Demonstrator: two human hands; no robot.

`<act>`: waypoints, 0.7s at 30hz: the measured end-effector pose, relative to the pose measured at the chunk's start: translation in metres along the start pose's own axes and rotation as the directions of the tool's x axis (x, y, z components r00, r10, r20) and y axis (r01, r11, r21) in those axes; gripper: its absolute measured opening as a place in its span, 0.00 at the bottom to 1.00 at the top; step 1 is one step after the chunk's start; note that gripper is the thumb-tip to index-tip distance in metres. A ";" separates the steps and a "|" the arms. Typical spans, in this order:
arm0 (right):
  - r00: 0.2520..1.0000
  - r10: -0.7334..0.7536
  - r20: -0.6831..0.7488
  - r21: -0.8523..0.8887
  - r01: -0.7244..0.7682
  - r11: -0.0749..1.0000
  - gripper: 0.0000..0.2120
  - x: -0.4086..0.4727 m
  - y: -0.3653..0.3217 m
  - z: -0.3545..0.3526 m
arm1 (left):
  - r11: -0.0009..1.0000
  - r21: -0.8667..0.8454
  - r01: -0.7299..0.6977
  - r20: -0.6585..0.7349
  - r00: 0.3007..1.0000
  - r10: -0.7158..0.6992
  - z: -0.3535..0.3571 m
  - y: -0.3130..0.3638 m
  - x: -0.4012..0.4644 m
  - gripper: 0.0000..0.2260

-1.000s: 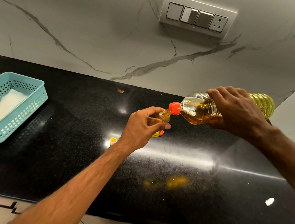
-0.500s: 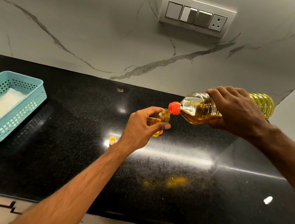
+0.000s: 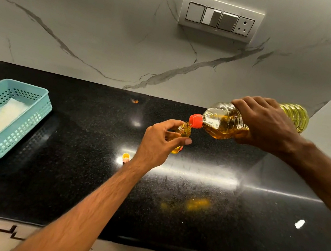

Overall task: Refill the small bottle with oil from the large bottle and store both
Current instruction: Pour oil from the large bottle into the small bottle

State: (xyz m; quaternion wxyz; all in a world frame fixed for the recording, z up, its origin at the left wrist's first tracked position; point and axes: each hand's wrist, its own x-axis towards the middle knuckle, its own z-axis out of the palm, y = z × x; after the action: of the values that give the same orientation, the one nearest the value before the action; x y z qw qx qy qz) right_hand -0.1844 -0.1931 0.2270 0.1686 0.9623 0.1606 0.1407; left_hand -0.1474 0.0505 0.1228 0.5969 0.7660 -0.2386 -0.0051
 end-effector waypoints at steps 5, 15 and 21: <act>1.000 0.004 0.005 -0.004 -0.004 1.000 0.42 0.000 -0.001 0.000 | 1.000 -0.010 -0.008 0.000 1.000 0.008 -0.001 0.001 -0.001 0.18; 1.000 0.005 0.008 -0.015 -0.005 1.000 0.43 -0.001 -0.001 -0.001 | 0.999 -0.034 -0.008 0.011 1.000 0.009 -0.001 0.002 -0.002 0.17; 1.000 0.005 0.008 -0.020 -0.005 1.000 0.44 -0.002 -0.001 -0.002 | 0.999 -0.036 -0.006 0.011 1.000 0.007 0.000 0.002 -0.002 0.16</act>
State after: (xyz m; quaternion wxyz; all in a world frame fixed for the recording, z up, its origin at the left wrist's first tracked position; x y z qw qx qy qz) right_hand -0.1868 -0.1927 0.2279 0.1784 0.9615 0.1560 0.1390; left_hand -0.1502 0.0507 0.1238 0.6093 0.7542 -0.2443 -0.0120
